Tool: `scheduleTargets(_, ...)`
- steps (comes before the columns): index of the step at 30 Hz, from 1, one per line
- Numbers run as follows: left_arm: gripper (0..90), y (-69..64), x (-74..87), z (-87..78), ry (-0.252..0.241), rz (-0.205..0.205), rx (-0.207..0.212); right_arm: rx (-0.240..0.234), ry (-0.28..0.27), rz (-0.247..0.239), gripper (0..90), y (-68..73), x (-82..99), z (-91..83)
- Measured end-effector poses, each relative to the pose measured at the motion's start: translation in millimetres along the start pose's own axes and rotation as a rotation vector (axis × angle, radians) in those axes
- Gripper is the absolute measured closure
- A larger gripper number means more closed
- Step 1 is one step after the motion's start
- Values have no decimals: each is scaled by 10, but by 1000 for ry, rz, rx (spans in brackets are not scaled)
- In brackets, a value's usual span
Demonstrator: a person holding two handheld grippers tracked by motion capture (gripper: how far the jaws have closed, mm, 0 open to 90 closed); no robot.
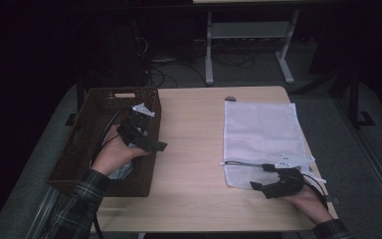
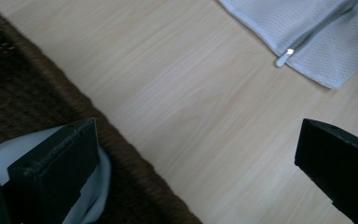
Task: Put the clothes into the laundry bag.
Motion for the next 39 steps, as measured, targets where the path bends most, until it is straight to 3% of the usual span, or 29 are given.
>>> scheduleTargets(11, 0, 417, 168, -179, 16, -73, -86, 1, 2, 1, 156, -4, 3, 0)
scheduleTargets(17, 0, 627, 301, -178, 38, -113, -128, 0, 2, 1, 156, -13, 7, 6)
scheduleTargets(24, 0, 848, 520, -71, 92, -166, -163, -1, 5, 1, 156, -8, 9, 7)
scheduleTargets(32, 0, 1056, 769, 95, 140, -217, -173, -3, 6, 3, 156, -6, 10, 10)
scheduleTargets(39, 0, 1143, 941, 243, 161, -242, -168, -9, 5, 3, 158, -5, 12, 13)
Point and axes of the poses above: each handheld gripper's, and its own axes: z roughly forward along the jaws, x roughly out of its underside, y roughly to its left, the point moved 4 cm from there along z, roughly forward along the jaws, and after that the axes turned 2 degrees about x, right-handed, at the moved point
